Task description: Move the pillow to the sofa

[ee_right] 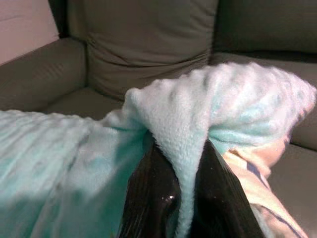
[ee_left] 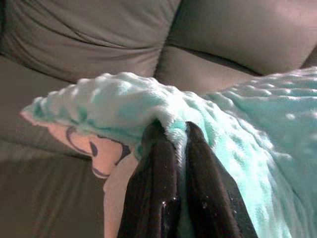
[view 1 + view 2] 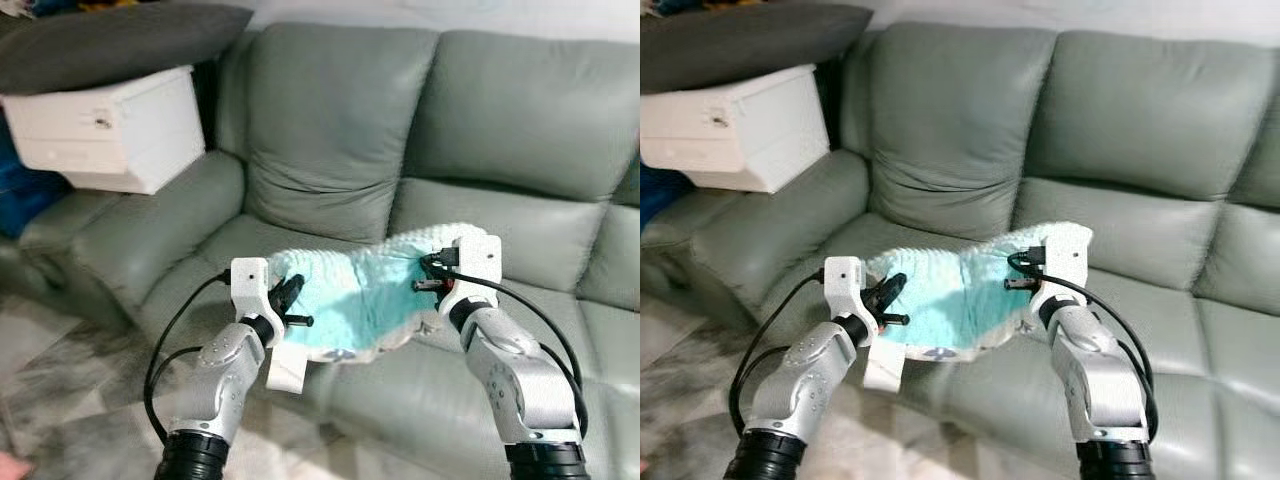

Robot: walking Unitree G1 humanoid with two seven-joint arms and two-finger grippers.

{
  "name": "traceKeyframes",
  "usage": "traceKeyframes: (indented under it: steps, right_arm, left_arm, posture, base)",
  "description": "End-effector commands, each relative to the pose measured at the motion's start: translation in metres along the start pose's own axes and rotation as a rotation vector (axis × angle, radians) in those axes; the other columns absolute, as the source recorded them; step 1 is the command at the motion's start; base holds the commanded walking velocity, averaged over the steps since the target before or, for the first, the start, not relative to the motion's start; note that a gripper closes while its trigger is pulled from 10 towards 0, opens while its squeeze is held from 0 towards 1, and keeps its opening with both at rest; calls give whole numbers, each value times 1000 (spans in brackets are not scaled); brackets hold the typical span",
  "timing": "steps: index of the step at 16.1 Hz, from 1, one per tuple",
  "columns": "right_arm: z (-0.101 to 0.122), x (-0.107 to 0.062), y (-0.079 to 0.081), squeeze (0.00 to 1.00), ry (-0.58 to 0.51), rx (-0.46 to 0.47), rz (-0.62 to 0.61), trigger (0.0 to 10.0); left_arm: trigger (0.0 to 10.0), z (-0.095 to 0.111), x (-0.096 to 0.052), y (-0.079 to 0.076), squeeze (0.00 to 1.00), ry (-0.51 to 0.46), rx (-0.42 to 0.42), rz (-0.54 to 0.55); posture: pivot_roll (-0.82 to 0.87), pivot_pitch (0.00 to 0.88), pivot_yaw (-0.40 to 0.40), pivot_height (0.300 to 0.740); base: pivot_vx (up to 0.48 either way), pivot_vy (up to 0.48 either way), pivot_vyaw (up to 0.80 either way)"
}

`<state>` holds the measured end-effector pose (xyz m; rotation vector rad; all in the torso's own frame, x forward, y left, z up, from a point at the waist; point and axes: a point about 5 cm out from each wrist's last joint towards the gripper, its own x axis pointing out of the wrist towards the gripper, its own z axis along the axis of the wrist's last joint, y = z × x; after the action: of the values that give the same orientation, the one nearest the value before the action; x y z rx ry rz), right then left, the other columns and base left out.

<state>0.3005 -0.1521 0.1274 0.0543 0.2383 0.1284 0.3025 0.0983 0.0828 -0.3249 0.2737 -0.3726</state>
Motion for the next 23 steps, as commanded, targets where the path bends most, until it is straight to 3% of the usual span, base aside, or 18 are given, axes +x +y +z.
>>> traceKeyframes:
  steps: [1, 5, 8, 15, 21, 23]
  right_arm:
    - [7, 1, 9, 0, -26, -1, 36, 10000]
    - [7, 1, 9, 0, -23, -2, 36, 10000]
    - [7, 1, 9, 0, -21, -3, 36, 10000]
    - [6, 1, 9, 0, -16, -3, 36, 10000]
    - [6, 1, 10, 0, -16, -2, 37, 10000]
    - [6, 1, 10, 0, -15, 0, 36, 10000]
  left_arm:
    - [10000, 7, 0, 2, 0, -19, 15, 0]
    - [10000, 7, 0, 2, 0, -18, 11, 1]
    - [10000, 6, 0, 4, 0, -26, -28, 21]
    - [10000, 8, 1, 4, 0, -36, -18, 9]
    - [10000, 7, 0, 5, 0, -29, -24, 7]
    - [10000, 5, 1, 5, 0, -15, -8, 9]
  posture:
    - [-88, 0, 39, 740]
    - [-89, 0, 41, 740]
    - [-91, 0, 38, 740]
    - [-92, 0, 38, 740]
    - [-93, 0, 40, 740]
    - [-94, 0, 42, 740]
  base:
    - [0, -356, 0]
    - [0, -345, 0]
    - [0, 0, 0]
    - [0, 0, 0]
    - [0, 456, -246]
    - [0, 0, 0]
